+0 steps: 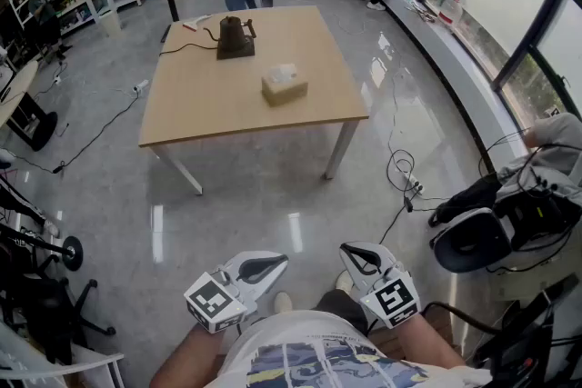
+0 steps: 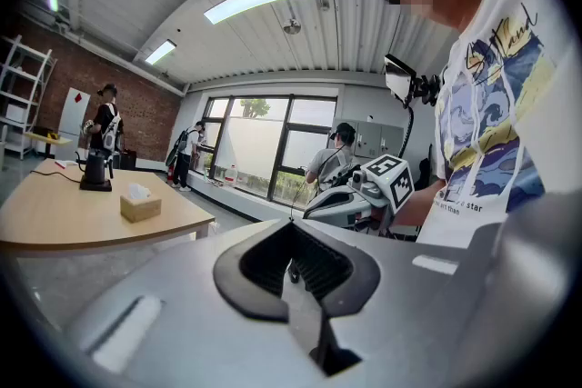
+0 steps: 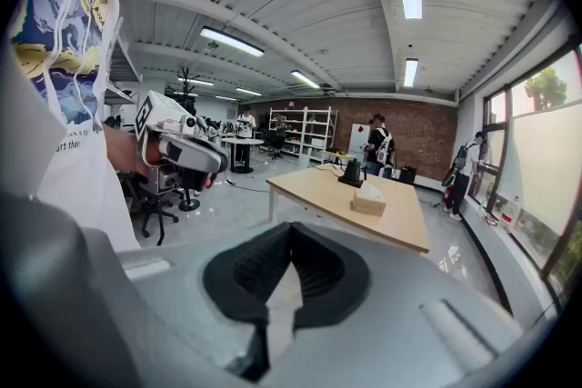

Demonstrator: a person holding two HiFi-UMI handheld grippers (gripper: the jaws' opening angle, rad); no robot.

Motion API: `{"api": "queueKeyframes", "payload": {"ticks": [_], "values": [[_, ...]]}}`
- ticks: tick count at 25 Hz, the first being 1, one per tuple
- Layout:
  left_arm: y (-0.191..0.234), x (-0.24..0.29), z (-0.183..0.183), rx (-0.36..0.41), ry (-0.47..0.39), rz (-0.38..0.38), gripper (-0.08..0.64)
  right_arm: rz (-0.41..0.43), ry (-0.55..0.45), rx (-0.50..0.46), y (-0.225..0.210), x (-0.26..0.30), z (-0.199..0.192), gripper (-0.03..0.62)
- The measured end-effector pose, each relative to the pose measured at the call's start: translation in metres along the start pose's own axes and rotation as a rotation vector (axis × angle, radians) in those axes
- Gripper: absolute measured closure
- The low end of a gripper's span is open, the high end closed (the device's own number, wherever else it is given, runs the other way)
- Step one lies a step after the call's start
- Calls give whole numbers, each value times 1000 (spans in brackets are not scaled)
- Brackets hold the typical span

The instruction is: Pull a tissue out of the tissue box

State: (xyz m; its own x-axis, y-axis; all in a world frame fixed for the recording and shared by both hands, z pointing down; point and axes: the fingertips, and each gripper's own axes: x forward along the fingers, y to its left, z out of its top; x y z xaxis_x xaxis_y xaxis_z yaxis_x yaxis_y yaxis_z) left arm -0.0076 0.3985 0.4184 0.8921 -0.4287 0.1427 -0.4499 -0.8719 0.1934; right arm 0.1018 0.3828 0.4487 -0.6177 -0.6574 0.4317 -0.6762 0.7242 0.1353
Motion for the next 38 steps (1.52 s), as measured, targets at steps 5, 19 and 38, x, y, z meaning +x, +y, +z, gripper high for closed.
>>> {"api": "queueKeyframes", "payload": {"ticks": [5, 19, 38], "values": [[-7, -16, 0, 39, 10, -29, 558, 10, -6, -8, 22, 4, 11, 589], [-2, -66, -4, 38, 4, 64, 558, 89, -22, -58, 57, 25, 36, 589], [63, -34, 13, -10, -6, 168, 558, 199, -36, -63, 22, 77, 52, 589]]}}
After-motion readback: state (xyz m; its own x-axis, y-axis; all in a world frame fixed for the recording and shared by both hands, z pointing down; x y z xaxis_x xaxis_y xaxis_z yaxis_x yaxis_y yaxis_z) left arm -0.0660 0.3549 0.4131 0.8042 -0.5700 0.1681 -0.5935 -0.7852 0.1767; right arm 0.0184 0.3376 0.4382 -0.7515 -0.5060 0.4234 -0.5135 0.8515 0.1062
